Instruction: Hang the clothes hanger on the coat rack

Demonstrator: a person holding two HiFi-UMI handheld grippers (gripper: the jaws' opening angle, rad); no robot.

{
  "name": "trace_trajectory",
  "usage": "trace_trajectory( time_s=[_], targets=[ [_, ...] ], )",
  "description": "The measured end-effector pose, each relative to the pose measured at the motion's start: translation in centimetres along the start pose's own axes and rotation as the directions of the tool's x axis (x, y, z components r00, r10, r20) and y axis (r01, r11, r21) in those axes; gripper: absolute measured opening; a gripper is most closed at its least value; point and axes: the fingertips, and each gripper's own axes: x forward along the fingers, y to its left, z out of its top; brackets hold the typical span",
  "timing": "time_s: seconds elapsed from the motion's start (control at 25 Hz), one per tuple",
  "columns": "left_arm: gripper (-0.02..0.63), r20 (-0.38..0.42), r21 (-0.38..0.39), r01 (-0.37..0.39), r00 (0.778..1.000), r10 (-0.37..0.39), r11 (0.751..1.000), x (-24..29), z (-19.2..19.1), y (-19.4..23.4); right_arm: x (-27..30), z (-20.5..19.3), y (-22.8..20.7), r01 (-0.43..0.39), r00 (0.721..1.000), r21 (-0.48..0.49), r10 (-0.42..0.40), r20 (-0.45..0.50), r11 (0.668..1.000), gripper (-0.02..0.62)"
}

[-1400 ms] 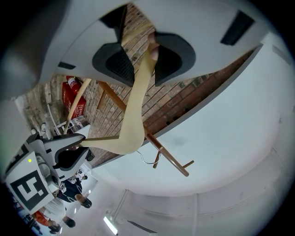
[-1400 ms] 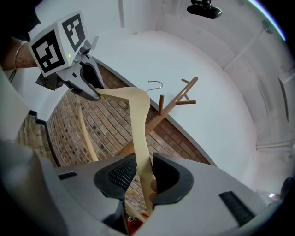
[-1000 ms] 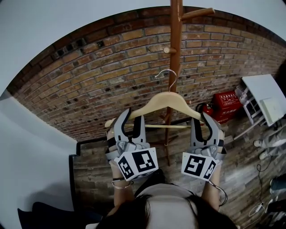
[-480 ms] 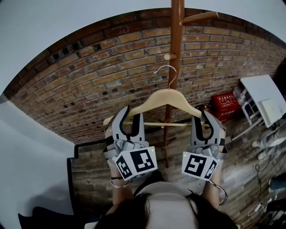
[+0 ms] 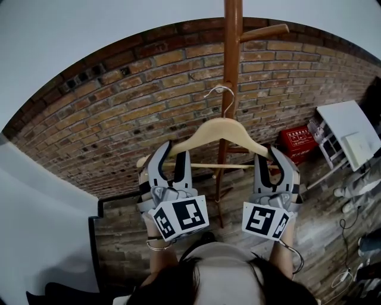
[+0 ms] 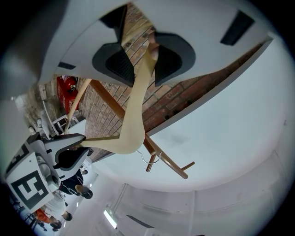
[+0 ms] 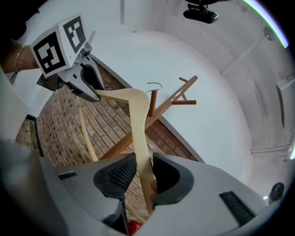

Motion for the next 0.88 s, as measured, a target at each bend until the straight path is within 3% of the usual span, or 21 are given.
trace_trajectory(
  time_s=[0.88],
  targets=[
    [0.146,0.016,0.036,0.054,0.998,-0.054,0.998,3.8,-1.0,-0.3,3.1,-1.0,0.4,0.011,0.999,0.018,-0.01,-0.047,1.0,0.124]
  ],
)
